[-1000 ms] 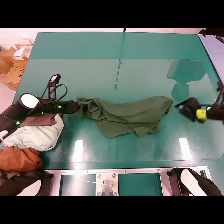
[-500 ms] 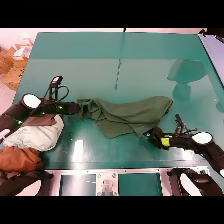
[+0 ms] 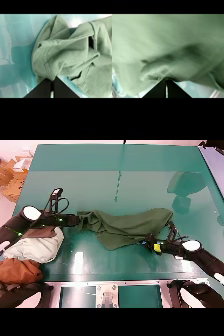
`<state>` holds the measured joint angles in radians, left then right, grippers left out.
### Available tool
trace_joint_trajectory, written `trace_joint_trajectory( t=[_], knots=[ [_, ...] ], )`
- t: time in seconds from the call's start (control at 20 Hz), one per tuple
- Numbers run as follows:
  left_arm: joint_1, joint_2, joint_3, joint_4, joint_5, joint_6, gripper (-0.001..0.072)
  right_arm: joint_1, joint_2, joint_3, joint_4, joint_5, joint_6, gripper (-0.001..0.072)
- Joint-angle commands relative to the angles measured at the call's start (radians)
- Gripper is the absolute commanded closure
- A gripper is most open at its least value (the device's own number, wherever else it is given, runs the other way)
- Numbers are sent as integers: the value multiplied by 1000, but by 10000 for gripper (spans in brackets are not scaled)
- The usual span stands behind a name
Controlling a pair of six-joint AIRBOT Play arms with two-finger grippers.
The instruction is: Fold the shirts.
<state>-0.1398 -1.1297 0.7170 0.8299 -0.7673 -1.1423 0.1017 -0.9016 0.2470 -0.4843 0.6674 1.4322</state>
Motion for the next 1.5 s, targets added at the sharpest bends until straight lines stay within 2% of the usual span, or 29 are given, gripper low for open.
trace_joint_trajectory(
  t=[0.0, 0.15, 0.35, 0.5, 0.65, 0.85, 0.95, 1.25, 1.45],
  knots=[
    [-1, -1, 0, 1, -8, 2, 685, 8, -3, 96, 13, 63, -67, 690],
    [3, 2, 35, 11, -10, 51, 686, -2, 39, 266, -29, 111, -68, 691],
    [3, 29, 270, 35, -37, 51, 686, -144, 55, 590, -106, 120, -68, 691],
    [3, 80, 548, 190, -37, 44, 686, -267, 56, 842, -138, 142, -80, 691],
    [2, 108, 880, 377, -63, -32, 686, -370, 56, 1110, -142, 197, -95, 691],
    [2, 108, 1314, 428, -108, -27, 686, -436, 81, 1422, -183, 197, -127, 691],
    [2, 109, 1449, 426, -108, -27, 686, -451, 105, 1532, -249, 193, -128, 691],
    [2, 170, 1474, 418, -1, -27, 686, -453, 194, 1589, -418, 167, -107, 691],
    [2, 151, 1406, 411, 26, -27, 686, -453, 182, 1509, -461, 195, -75, 691]
  ],
)
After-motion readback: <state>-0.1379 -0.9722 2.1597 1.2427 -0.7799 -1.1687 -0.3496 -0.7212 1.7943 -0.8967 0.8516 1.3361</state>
